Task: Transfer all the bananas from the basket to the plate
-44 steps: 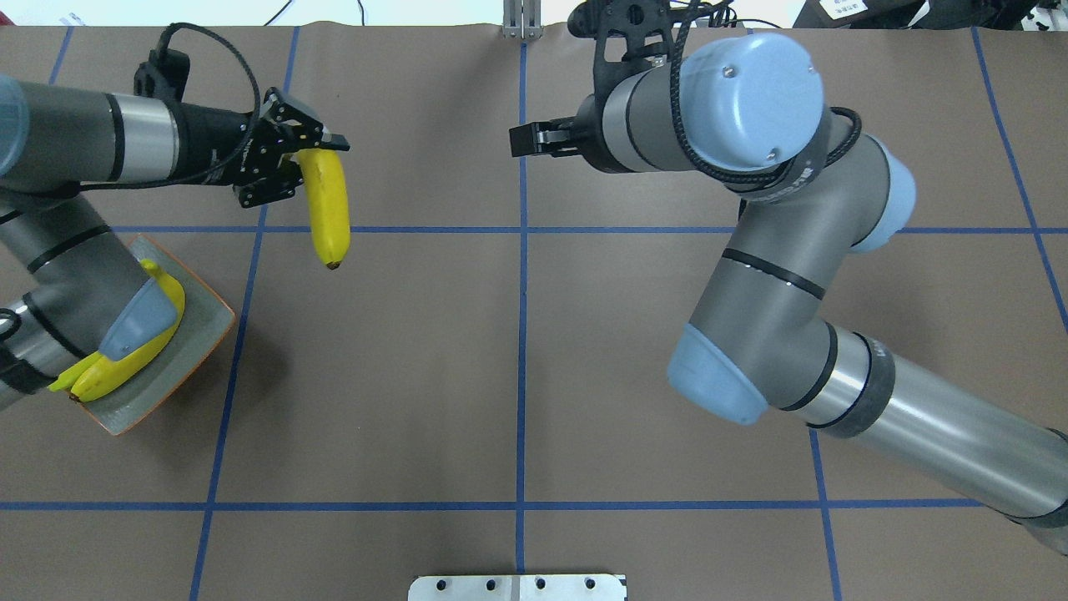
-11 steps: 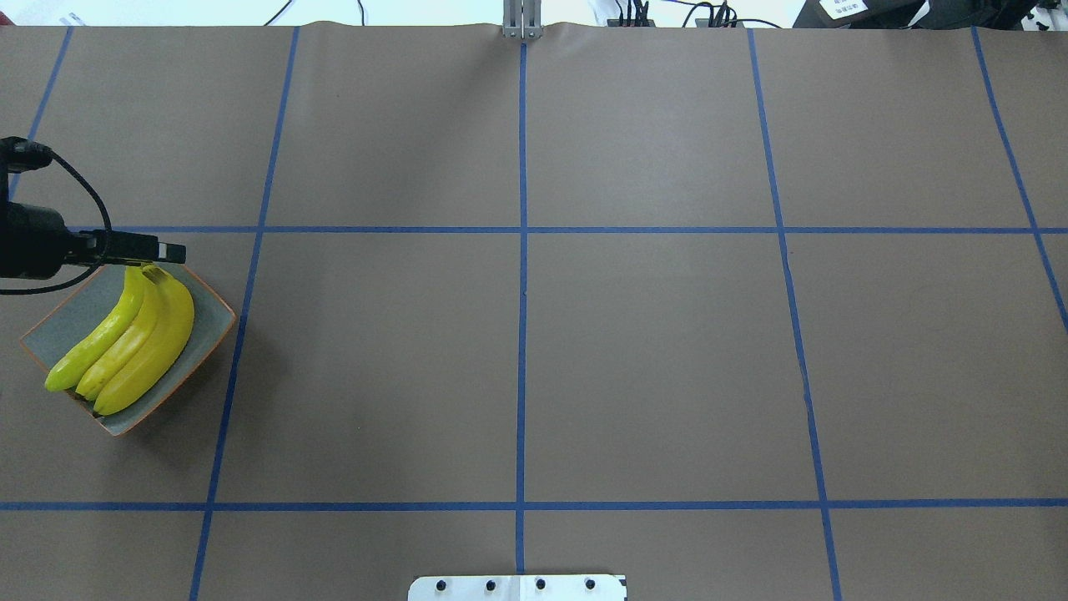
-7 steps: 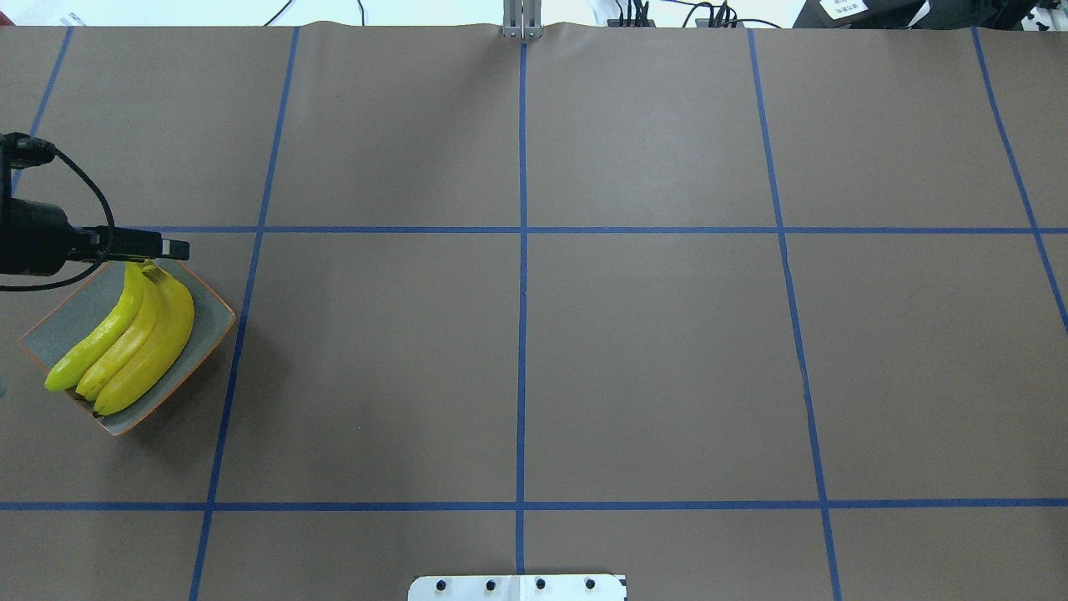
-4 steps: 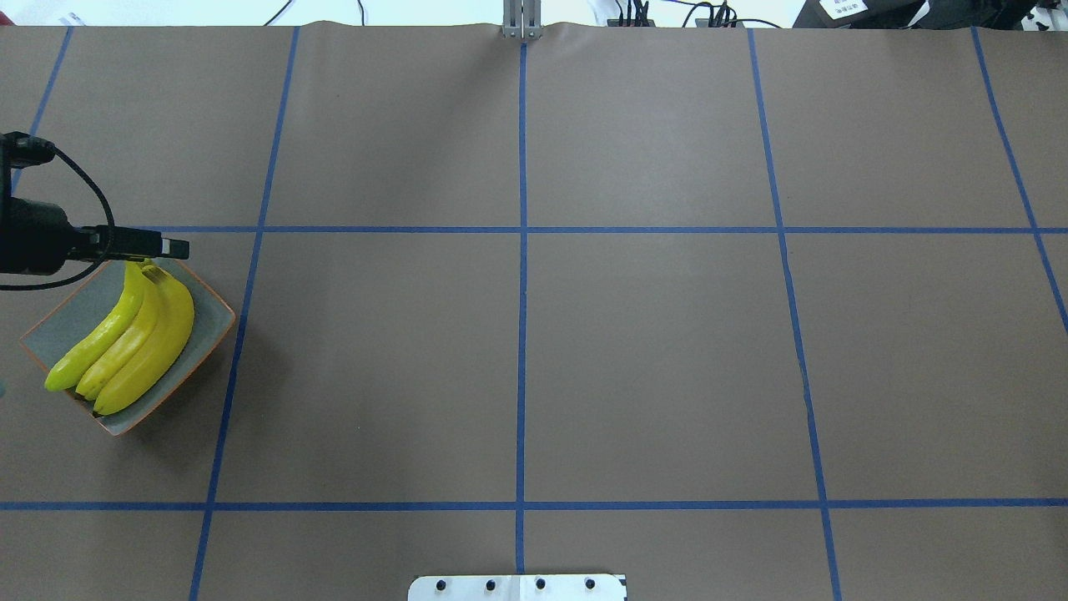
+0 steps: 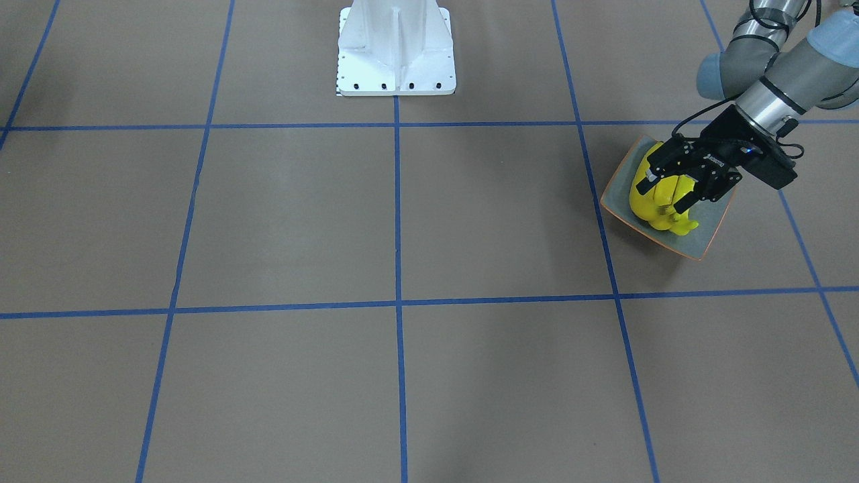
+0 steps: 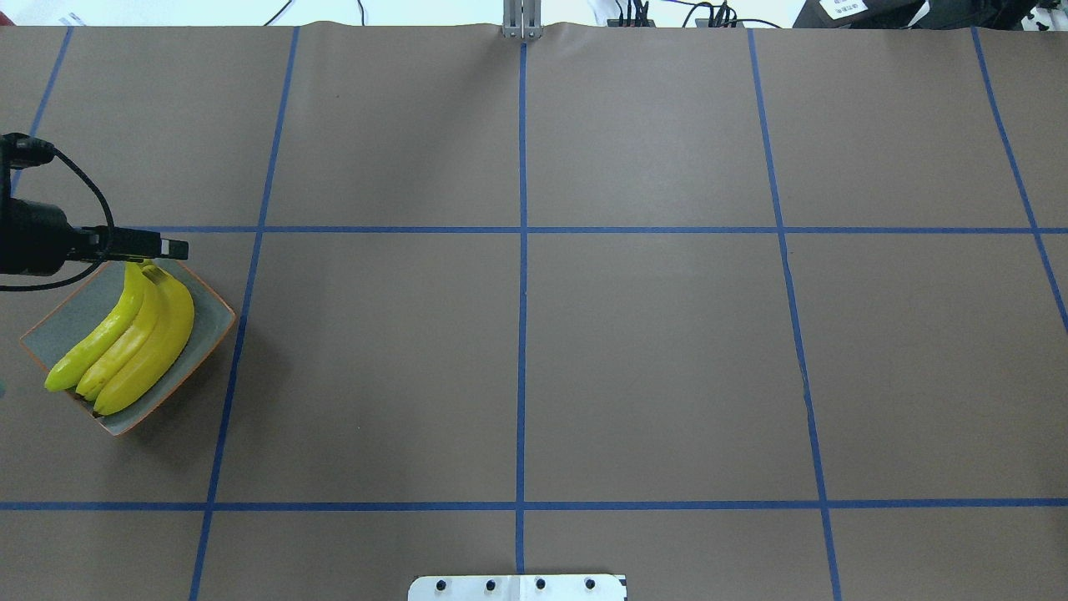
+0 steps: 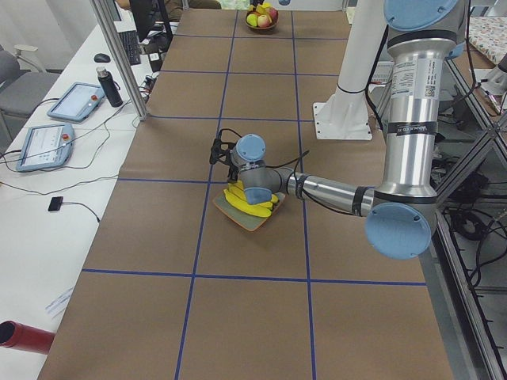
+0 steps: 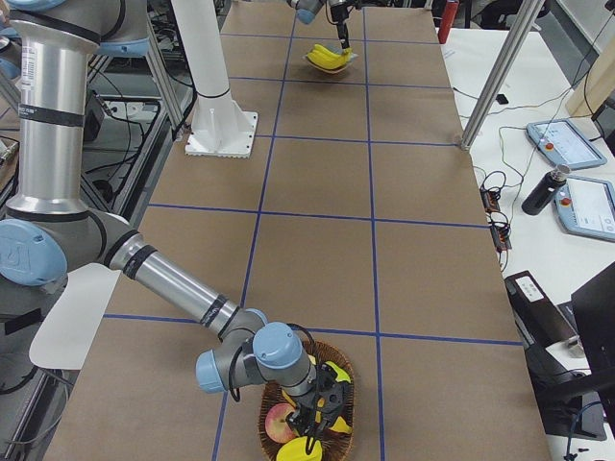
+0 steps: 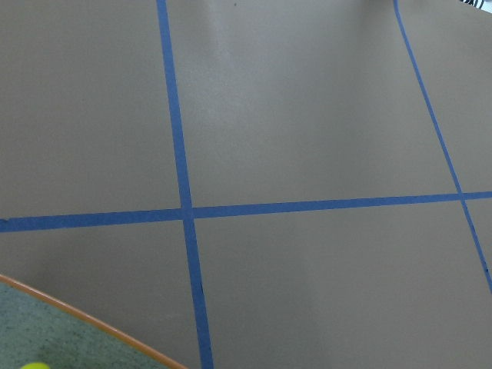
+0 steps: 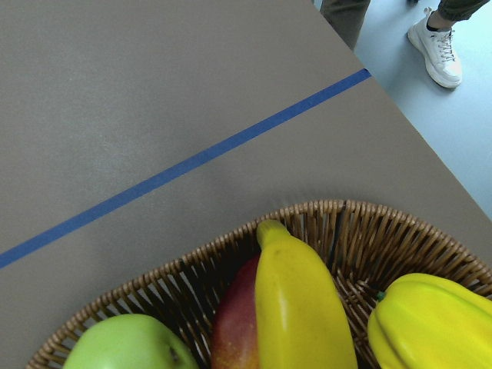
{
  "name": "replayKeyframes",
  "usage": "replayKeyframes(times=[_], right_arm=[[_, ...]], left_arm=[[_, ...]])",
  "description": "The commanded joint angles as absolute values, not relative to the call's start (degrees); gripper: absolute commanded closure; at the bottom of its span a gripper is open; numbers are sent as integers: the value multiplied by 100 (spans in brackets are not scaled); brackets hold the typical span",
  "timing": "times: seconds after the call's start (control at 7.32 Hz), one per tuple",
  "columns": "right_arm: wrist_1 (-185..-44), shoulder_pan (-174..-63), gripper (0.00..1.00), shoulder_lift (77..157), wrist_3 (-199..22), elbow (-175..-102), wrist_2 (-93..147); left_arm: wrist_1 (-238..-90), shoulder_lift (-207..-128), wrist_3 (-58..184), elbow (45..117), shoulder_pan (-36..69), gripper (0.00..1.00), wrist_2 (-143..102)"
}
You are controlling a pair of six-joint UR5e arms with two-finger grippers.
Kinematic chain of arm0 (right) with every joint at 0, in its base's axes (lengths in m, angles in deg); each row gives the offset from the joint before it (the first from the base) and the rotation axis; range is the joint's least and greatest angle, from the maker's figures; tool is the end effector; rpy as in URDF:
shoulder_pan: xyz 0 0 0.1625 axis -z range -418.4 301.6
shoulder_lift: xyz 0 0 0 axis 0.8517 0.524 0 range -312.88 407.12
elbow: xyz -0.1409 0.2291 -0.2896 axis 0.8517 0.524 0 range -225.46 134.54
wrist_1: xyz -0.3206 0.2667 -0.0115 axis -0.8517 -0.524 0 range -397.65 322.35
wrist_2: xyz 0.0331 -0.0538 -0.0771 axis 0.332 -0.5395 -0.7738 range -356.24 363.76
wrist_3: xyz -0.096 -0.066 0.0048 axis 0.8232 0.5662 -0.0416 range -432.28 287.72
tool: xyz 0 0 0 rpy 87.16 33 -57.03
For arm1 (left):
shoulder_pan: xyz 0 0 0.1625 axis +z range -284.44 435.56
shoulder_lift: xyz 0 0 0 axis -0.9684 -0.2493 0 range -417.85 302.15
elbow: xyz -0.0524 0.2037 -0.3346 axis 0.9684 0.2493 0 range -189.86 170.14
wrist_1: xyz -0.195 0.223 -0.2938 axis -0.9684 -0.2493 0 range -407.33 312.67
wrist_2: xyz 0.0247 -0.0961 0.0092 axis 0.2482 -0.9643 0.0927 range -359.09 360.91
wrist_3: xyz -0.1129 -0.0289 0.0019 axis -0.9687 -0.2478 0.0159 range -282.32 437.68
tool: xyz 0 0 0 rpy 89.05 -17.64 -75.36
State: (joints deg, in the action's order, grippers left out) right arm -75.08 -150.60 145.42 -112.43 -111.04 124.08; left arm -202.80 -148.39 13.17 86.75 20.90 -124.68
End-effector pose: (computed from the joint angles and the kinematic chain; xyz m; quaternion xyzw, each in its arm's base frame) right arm 0.0898 -0.4003 0.8280 0.0736 -0.2976 0.3014 0.9029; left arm 0.2452 -0.4589 0.4417 0.1746 0.5900 -0.0181 0.7881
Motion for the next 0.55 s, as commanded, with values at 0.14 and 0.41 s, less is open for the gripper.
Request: replayKeyframes(times=[0.14,0.41], right_arm=[[-7465,-15015,96,14547,-11236,-11076,12338],[-7352,-15024,100,14547,-11236,-11085,12338]], left_arm=[[-20281,-14838,1317,8665,2090,1,-12468],[-20281,-14838,1317,8664,2090,1,-12468]])
